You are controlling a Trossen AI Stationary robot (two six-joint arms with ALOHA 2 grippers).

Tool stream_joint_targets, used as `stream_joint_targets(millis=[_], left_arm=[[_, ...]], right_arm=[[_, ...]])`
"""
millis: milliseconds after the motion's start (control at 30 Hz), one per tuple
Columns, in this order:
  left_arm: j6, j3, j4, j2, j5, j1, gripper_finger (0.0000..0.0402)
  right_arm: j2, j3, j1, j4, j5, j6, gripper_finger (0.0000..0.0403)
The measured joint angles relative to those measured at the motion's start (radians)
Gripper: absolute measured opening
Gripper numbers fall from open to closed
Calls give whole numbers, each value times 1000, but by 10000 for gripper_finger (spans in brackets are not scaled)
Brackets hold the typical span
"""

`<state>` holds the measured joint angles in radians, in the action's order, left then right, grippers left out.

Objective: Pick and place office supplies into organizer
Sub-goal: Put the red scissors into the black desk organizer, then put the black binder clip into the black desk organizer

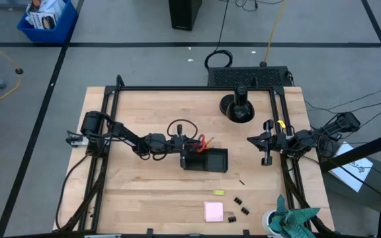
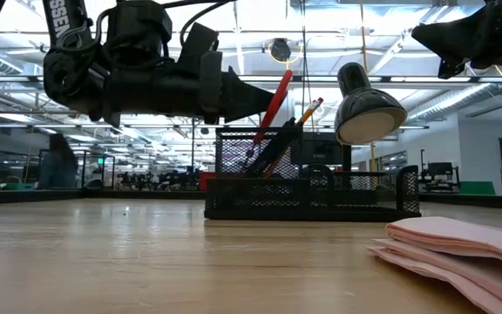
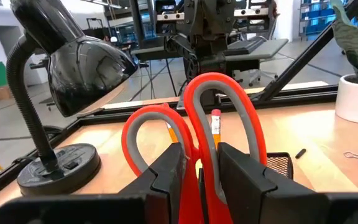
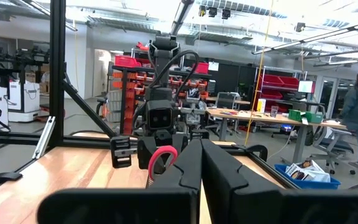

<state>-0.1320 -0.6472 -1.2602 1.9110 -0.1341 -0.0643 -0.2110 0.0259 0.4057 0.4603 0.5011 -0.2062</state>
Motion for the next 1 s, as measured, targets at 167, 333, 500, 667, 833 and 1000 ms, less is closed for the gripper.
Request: stream_joint_targets(millis=[167,333,500,667,833,1000], left_arm=[[13,0,3,0,1,0,97],[51,0,6,0,-14,0,106],[77,1,48,1,-16,0,137],[80,1,43,1,-16,0,155],[20,2,22,-39,-19,-8,157],[-9,2,133,-225,-51,-65,157]], right_arm=[[0,0,0,0,0,0,4],[0,0,0,0,0,3,4],[0,0,0,0,0,2,4],[0,0,0,0,0,0,4],[0,0,0,0,0,0,4],[0,0,0,-1,0,5,4]])
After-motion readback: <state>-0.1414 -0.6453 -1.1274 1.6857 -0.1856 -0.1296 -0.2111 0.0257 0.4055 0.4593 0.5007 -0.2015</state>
